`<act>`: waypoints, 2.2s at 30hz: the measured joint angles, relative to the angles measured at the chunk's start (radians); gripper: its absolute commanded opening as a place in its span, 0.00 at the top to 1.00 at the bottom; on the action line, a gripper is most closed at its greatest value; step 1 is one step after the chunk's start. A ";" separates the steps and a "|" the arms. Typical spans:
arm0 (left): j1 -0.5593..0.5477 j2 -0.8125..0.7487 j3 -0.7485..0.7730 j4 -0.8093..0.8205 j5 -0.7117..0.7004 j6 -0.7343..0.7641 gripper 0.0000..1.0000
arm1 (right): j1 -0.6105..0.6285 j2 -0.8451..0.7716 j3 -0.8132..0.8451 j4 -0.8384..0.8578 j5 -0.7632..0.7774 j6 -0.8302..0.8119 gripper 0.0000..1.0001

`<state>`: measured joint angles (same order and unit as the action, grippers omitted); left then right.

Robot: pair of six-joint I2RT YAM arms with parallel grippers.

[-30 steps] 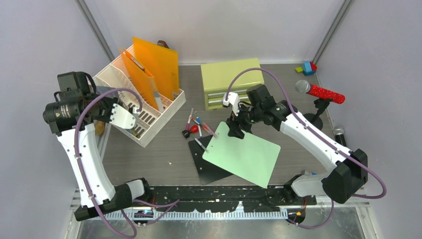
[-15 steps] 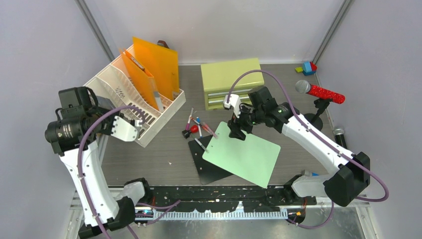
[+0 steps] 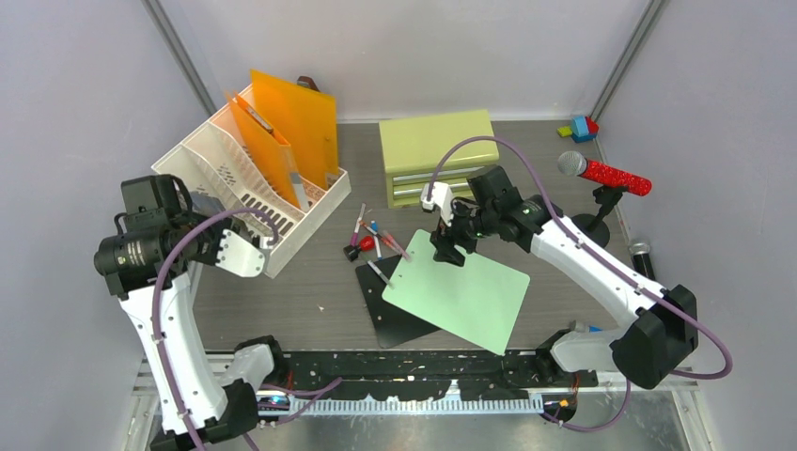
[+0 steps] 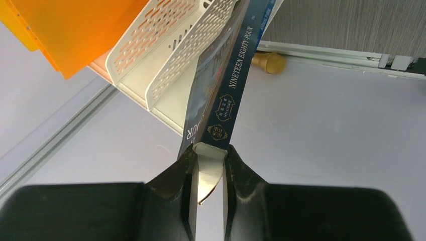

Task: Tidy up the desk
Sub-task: Place the book in the storage box.

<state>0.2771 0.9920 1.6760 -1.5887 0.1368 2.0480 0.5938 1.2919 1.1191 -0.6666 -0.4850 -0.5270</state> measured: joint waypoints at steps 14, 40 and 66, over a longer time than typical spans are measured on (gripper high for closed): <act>-0.001 0.197 -0.050 0.011 -0.006 0.000 1.00 | -0.008 0.108 0.011 0.007 -0.003 -0.026 0.27; -0.003 0.319 -0.324 0.432 -0.066 0.000 0.67 | -0.009 0.095 0.035 -0.017 0.058 0.014 0.27; -0.150 0.022 -0.326 0.546 0.107 -0.208 0.00 | -0.009 0.003 0.027 -0.128 0.232 0.098 0.24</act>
<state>0.1272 1.0138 1.3502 -1.0424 0.2436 1.8397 0.5850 1.2945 1.1461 -0.7948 -0.2535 -0.4294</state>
